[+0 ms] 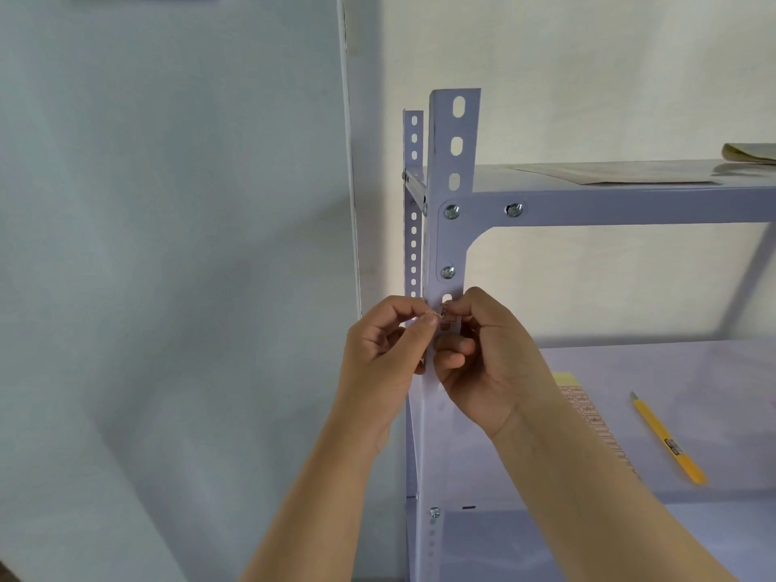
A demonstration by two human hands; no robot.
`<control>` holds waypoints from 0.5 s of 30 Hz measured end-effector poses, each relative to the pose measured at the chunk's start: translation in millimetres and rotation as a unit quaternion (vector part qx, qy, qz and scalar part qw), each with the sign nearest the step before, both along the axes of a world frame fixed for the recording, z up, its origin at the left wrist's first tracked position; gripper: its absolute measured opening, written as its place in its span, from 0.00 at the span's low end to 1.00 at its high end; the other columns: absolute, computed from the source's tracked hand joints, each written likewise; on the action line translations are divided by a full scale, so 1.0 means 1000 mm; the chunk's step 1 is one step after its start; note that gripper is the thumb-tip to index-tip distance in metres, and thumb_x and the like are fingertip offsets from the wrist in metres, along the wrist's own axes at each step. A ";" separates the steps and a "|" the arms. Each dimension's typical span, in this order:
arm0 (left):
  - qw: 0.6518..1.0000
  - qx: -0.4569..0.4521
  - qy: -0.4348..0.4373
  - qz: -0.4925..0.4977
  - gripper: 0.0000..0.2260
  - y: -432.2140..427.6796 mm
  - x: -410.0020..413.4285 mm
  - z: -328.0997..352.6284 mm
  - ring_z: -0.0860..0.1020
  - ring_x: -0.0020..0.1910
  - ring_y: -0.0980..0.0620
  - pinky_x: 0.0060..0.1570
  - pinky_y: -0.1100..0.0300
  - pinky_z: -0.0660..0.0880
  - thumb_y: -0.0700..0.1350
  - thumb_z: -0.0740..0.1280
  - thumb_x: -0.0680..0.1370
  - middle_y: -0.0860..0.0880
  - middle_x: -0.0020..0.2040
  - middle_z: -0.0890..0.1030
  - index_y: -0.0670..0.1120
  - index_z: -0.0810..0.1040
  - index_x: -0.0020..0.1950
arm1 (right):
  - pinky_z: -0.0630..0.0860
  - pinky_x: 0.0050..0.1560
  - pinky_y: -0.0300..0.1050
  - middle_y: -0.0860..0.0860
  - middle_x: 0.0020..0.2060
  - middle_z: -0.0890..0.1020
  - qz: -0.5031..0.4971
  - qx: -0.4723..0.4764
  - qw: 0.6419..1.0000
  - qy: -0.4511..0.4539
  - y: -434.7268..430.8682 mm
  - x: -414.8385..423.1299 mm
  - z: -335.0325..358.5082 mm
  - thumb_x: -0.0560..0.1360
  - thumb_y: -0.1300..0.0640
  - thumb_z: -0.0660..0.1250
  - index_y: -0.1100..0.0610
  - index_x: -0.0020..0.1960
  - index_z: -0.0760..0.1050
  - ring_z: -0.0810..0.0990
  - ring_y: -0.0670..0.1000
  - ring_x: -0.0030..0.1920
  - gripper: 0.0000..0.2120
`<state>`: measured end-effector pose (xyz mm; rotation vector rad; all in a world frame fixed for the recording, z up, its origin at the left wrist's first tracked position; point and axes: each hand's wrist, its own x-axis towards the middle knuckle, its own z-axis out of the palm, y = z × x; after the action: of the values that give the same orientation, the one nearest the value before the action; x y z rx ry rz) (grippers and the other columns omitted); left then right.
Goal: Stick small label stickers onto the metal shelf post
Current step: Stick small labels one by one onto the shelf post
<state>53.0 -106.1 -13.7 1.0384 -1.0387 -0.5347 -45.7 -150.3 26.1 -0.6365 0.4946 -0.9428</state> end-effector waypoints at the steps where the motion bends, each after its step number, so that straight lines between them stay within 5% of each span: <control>1: 1.000 0.000 -0.001 0.001 0.04 0.000 0.000 0.000 0.78 0.36 0.49 0.36 0.61 0.75 0.45 0.68 0.75 0.50 0.38 0.83 0.52 0.82 0.42 | 0.61 0.18 0.34 0.49 0.27 0.69 0.001 0.000 1.000 0.004 -0.001 0.000 0.000 0.75 0.67 0.60 0.55 0.34 0.68 0.62 0.44 0.20 0.13; 7: 1.000 -0.006 -0.006 -0.003 0.06 0.001 0.001 -0.001 0.74 0.33 0.54 0.34 0.63 0.74 0.42 0.68 0.77 0.57 0.33 0.80 0.52 0.82 0.42 | 0.59 0.18 0.35 0.49 0.28 0.67 0.010 -0.011 1.000 0.020 -0.003 -0.002 0.001 0.74 0.66 0.60 0.55 0.33 0.68 0.60 0.44 0.20 0.13; 15: 1.000 -0.003 -0.001 -0.002 0.04 0.000 0.001 -0.001 0.73 0.35 0.51 0.35 0.60 0.74 0.44 0.68 0.76 0.53 0.33 0.78 0.50 0.82 0.43 | 0.58 0.18 0.35 0.50 0.28 0.67 0.017 -0.030 0.999 0.038 -0.006 -0.003 0.003 0.74 0.67 0.59 0.55 0.31 0.69 0.60 0.44 0.20 0.15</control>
<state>53.6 -106.2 -14.4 1.0325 -1.0435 -0.5329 -48.7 -156.0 28.8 -0.7342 0.5225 -0.9057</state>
